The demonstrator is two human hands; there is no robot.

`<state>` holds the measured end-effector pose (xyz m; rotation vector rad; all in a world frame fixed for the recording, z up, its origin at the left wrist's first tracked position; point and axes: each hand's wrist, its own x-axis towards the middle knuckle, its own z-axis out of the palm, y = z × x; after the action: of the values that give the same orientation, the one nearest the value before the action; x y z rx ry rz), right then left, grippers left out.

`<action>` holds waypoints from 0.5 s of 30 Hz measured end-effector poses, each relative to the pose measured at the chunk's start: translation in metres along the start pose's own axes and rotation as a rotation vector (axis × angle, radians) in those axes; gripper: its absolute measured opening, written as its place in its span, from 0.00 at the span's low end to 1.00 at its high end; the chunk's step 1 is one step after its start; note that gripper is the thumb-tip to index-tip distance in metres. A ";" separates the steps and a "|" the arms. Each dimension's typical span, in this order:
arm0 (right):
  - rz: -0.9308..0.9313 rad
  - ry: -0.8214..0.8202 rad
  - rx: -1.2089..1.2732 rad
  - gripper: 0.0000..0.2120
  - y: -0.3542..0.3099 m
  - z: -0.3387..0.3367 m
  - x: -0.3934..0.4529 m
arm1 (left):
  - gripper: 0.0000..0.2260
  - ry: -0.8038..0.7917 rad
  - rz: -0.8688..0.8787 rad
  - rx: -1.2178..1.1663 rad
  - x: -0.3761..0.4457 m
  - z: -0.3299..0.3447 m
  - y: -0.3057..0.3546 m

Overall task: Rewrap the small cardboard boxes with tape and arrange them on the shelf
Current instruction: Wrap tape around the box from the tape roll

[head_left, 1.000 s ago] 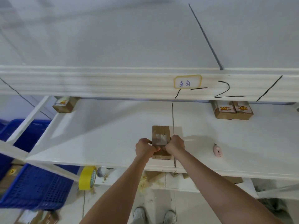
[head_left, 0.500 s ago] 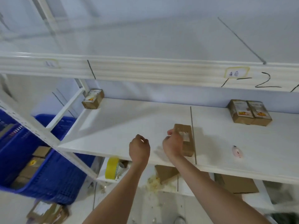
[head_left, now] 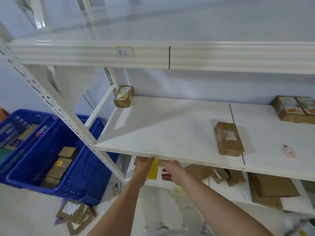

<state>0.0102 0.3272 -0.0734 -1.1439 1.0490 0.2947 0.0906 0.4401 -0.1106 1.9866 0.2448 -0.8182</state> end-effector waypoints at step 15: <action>0.009 0.116 0.014 0.20 -0.005 0.030 0.023 | 0.15 -0.158 -0.042 -0.010 0.005 -0.021 0.004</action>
<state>0.0414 0.3442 -0.0877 -1.1552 1.1566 0.2297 0.1055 0.4550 -0.1038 1.9016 0.1989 -0.9935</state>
